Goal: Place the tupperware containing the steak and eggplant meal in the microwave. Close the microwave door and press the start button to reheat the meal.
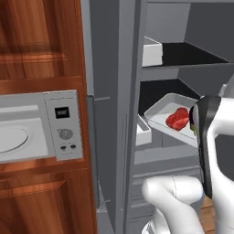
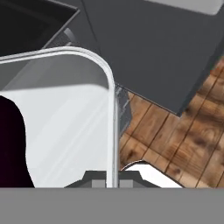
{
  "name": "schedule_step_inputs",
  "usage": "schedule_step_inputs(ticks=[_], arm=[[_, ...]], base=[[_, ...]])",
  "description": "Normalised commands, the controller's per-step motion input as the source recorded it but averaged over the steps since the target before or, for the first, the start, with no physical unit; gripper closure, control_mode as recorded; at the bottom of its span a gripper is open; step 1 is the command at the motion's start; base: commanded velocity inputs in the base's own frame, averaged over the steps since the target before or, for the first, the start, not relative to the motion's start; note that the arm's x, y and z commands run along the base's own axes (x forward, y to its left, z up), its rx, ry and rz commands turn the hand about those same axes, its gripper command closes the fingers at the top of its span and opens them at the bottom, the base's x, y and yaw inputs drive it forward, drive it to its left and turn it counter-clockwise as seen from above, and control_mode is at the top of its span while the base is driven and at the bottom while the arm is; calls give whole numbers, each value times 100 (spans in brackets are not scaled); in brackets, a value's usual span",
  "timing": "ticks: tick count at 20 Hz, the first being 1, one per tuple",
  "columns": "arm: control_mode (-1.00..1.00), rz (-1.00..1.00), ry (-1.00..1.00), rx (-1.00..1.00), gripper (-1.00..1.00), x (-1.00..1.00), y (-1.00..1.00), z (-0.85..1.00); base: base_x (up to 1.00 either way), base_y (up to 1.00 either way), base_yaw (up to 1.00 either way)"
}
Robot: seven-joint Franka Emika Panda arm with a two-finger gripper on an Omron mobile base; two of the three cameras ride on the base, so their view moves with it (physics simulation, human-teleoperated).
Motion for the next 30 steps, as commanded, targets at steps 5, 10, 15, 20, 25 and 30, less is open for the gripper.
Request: schedule_step_inputs(ticks=[5, 10, 15, 20, 25, 30], arm=[[100, 0, 0, 0, 100, 0, 0, 0], [100, 0, 0, 0, 100, 0, 0, 0], [100, 0, 0, 0, 100, 0, 0, 0], [100, 0, 0, 0, 100, 0, 0, 0], [100, 0, 0, 0, 100, 0, 0, 0], [100, 0, 0, 0, 100, 0, 0, 0]], base=[[-76, 0, 0], [-77, 0, 8], [-57, 13, 33], [-10, 46, 43], [1, 71, 41], [19, 85, 26]])
